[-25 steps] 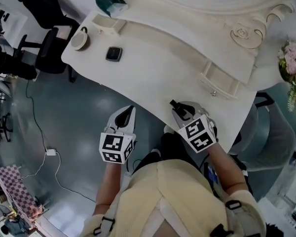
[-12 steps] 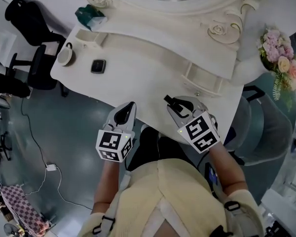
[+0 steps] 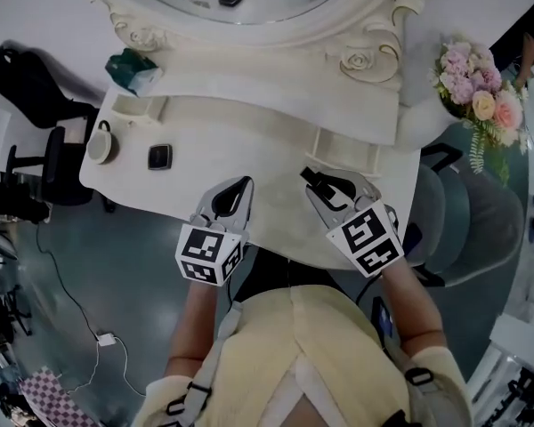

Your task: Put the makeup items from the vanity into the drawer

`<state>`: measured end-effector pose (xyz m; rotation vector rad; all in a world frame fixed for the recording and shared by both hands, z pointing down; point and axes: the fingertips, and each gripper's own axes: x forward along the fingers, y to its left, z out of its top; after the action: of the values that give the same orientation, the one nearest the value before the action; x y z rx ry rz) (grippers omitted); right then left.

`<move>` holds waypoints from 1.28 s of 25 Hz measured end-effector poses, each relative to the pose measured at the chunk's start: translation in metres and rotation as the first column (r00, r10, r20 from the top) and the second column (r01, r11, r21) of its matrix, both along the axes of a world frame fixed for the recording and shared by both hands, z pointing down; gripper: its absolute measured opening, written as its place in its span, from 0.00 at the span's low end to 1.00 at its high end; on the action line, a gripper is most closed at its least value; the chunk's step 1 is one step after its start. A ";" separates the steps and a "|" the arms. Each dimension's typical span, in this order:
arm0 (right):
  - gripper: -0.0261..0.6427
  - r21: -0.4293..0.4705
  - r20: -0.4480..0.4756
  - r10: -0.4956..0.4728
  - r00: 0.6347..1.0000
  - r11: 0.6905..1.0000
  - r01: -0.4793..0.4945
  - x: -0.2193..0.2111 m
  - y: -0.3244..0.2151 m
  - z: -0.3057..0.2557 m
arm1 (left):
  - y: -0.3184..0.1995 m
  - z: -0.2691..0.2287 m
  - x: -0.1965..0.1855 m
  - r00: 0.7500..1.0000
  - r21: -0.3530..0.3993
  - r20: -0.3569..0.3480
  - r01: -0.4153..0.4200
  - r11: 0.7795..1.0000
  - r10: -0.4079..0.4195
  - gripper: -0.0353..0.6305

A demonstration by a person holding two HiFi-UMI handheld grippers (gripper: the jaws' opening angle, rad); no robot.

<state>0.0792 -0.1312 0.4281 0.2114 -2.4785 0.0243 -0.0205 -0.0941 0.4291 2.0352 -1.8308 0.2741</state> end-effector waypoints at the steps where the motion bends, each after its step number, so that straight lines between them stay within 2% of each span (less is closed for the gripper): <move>1: 0.20 0.003 -0.002 0.014 1.000 1.000 -0.014 0.000 -0.004 -0.001 | -0.005 -0.001 0.000 1.000 0.002 -0.002 -0.017 1.000 0.017 0.06; 8: 0.20 0.035 -0.006 0.134 0.991 0.990 -0.134 0.003 -0.040 -0.009 | -0.037 -0.005 -0.003 0.993 0.011 -0.008 -0.119 0.993 0.120 0.06; 15: 0.20 0.059 -0.069 0.215 0.974 0.976 -0.211 0.009 -0.069 0.002 | -0.061 -0.006 -0.004 0.980 0.032 -0.031 -0.194 0.981 0.195 0.06; 32: 0.20 -0.003 -0.327 0.237 0.915 0.968 -0.251 0.013 -0.092 0.047 | -0.098 0.020 0.003 0.946 -0.013 -0.083 -0.316 0.949 0.314 0.06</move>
<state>0.0920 -0.2231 0.4753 0.4675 -2.1073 0.1397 -0.0172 -0.1922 0.4488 2.2820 -1.4424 0.2969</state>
